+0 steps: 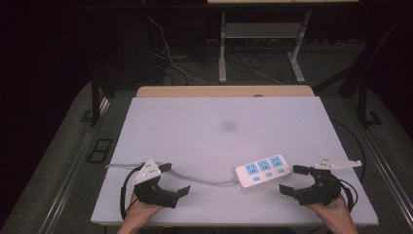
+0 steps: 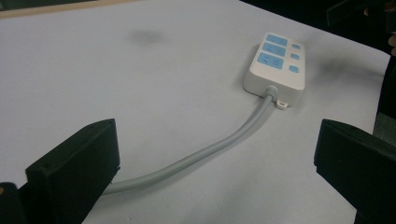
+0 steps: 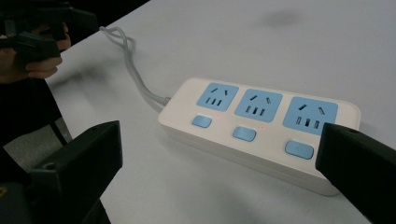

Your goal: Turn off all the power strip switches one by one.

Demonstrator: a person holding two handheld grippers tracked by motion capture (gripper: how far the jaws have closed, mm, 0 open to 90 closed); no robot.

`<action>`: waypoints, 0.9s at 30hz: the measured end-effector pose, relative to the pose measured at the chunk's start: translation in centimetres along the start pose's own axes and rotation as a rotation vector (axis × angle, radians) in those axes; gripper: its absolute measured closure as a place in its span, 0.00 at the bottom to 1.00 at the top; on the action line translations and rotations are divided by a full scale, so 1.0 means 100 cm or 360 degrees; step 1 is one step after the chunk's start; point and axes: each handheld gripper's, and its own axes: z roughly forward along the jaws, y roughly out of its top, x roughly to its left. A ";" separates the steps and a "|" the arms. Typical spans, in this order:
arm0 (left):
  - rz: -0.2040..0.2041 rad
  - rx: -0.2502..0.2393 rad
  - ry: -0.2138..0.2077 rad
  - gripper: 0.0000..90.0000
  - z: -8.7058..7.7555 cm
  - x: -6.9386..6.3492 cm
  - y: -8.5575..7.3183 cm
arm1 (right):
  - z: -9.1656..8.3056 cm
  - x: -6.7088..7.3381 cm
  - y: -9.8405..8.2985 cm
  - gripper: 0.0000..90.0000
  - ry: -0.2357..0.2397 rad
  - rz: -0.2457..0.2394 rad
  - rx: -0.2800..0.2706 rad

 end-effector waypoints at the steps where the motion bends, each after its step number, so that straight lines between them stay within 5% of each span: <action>1: -0.0004 -0.0001 -0.0003 0.00 0.001 0.000 0.000 | 0.000 0.000 0.000 0.01 0.0000 0.0004 0.0004; 27: 0.0014 0.0023 -0.0027 0.00 0.007 0.002 0.000 | -0.005 -0.008 0.025 0.01 -0.0015 -0.0058 0.0181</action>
